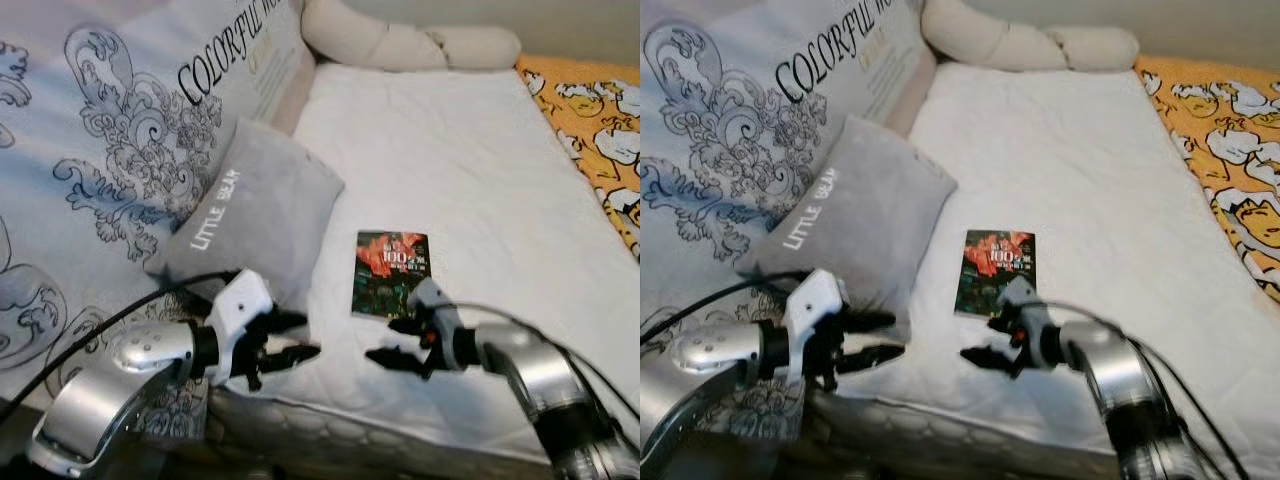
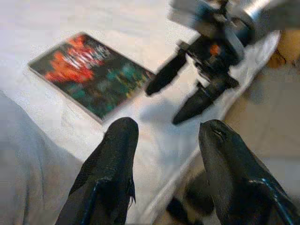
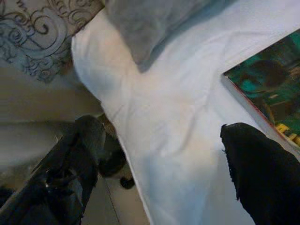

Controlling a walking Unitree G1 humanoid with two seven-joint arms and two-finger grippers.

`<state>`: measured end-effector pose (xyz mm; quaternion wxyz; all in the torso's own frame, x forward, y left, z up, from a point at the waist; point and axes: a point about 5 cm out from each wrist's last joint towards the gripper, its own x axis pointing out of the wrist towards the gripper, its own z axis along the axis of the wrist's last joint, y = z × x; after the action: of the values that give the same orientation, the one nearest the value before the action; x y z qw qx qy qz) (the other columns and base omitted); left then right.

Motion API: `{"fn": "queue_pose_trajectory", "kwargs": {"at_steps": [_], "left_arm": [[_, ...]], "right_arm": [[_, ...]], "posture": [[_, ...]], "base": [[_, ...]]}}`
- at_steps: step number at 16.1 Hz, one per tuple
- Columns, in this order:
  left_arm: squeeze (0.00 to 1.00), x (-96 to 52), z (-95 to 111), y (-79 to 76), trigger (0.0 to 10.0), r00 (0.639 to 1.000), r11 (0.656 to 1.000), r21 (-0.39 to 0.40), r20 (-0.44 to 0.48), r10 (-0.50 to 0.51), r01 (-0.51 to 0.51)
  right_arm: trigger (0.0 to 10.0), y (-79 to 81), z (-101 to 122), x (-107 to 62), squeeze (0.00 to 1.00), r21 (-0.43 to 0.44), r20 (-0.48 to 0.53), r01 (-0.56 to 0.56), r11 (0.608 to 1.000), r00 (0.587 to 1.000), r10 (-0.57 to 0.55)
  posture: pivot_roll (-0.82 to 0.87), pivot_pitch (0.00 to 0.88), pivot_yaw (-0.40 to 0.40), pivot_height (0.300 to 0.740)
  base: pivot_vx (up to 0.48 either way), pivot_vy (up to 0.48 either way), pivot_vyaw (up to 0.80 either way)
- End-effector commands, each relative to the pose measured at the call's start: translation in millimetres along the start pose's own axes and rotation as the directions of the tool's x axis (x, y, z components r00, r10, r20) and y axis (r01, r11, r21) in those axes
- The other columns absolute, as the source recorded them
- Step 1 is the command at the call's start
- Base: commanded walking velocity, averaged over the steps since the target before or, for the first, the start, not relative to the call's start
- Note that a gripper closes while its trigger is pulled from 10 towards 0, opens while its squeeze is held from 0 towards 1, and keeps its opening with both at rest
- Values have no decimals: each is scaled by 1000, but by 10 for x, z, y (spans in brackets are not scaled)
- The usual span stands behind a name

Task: Clean up the room

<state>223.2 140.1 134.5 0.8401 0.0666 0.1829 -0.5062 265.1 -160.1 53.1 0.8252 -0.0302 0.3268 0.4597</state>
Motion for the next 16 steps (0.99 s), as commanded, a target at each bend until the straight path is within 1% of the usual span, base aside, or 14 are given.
{"fn": "queue_pose_trajectory", "kwargs": {"at_steps": [1,2,3,4,5,6,7,9,11,12,13,14,15,16], "left_arm": [[0,-14,56,185,10000,973,977,-2,91,212,-212],[0,-15,52,242,10000,952,959,-7,113,283,-284],[0,-20,24,306,10000,910,919,-4,136,391,-394],[0,-15,-8,299,10000,864,878,-47,159,477,-476],[0,-11,-22,284,10000,843,859,-80,167,511,-505],[0,-3,-55,252,10000,806,824,-125,173,566,-552],[0,-3,-93,240,10000,779,797,-151,169,604,-585],[0,-41,-183,242,10000,717,731,-210,149,680,-649],[0,-78,-247,234,10000,705,714,-205,129,698,-669],[0,-97,-263,242,10000,695,703,-208,121,709,-680],[0,-109,-266,269,10000,682,690,-205,118,721,-694],[0,-104,-260,292,10000,675,683,-204,117,729,-702],[0,-100,-256,299,10000,671,679,-204,118,732,-705],[0,-79,-241,326,10000,656,665,-199,119,745,-720]], "right_arm": [[10000,-61,220,-108,0,-22,123,176,984,977,-172],[10000,-75,255,-129,0,-6,144,235,972,962,-231],[10000,-112,322,-179,0,-10,181,379,926,911,-371],[10000,-127,381,-268,0,81,235,579,811,780,-580],[10000,-109,382,-323,396,155,248,635,757,716,-652],[10000,-54,359,-437,1000,315,280,674,669,607,-744],[10000,-12,319,-500,1000,389,289,677,624,553,-781],[10000,54,236,-561,1000,378,292,749,543,460,-838],[10000,129,227,-568,1000,426,294,753,501,409,-864],[10000,169,245,-568,1000,448,305,756,477,373,-876],[10000,218,303,-528,1000,460,336,727,510,389,-858],[10000,224,348,-520,1000,458,362,723,517,379,-852],[10000,224,349,-506,1000,454,353,724,520,389,-851],[10000,197,364,-477,1000,448,345,722,527,404,-847]], "posture": [[12,0,42,740],[7,0,43,740],[-3,0,43,740],[-10,0,40,740],[-5,0,36,740],[-2,0,32,740],[-8,0,33,740],[-13,0,33,740],[-12,0,33,740],[-15,0,35,740],[-16,0,40,740],[-18,0,41,740],[-18,0,40,740],[-10,0,39,740]], "base": [[0,0,0],[0,0,0],[0,0,0],[0,0,0],[0,0,0],[0,-341,0],[0,-360,0],[0,-362,0],[0,-362,-250],[0,-356,-731],[0,-360,-600],[0,-364,0],[0,-360,0],[0,-364,0]]}}
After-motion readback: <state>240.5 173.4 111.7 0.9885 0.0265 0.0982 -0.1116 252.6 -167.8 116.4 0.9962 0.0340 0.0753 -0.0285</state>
